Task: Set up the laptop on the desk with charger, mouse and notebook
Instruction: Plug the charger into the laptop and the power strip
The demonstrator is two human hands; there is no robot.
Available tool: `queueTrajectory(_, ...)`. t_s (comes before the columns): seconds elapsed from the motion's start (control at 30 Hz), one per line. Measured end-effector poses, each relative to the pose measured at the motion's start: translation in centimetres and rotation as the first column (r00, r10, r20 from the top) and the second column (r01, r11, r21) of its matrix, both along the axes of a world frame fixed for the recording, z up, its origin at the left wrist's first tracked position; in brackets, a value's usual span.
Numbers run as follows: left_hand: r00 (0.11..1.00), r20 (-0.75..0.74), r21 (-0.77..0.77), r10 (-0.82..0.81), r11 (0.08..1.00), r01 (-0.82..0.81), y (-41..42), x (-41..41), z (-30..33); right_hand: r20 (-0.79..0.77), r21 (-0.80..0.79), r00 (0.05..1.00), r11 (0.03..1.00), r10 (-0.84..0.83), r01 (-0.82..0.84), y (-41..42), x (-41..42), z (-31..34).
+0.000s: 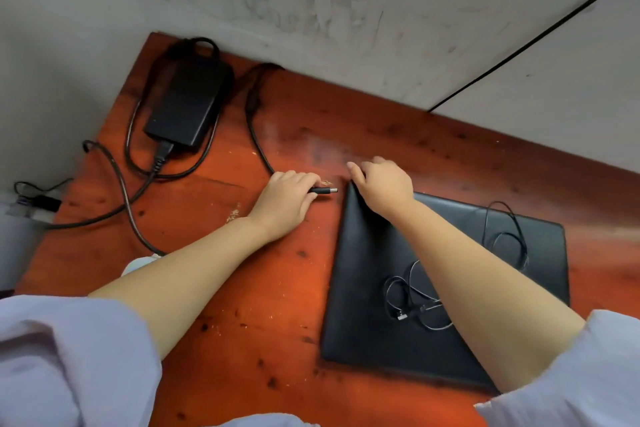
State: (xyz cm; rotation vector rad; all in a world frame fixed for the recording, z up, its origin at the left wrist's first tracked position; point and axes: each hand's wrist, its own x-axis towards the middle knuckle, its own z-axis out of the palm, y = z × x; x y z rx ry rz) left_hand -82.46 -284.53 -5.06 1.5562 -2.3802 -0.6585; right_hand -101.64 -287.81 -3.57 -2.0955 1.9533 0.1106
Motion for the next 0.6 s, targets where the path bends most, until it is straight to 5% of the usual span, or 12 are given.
queueTrajectory(0.2,1.0,0.0,0.041,0.005,0.999,-0.005,0.4,-0.3,0.4,-0.04,-0.07,0.998,0.996,0.058,-0.061,1.0,0.1,0.1)
queueTrajectory(0.37,0.963,0.189,0.16,-0.193,0.973,0.164,1.4,-2.9,2.0,0.02,-0.057,1.0,0.998,0.021,-0.02,1.2,0.2,0.3)
queueTrajectory(0.6,0.996,0.087,0.356,-0.018,0.934,-0.014,0.3,-5.0,3.4,0.134,0.004,0.991,1.0,-0.006,0.006,0.9,0.0,0.4)
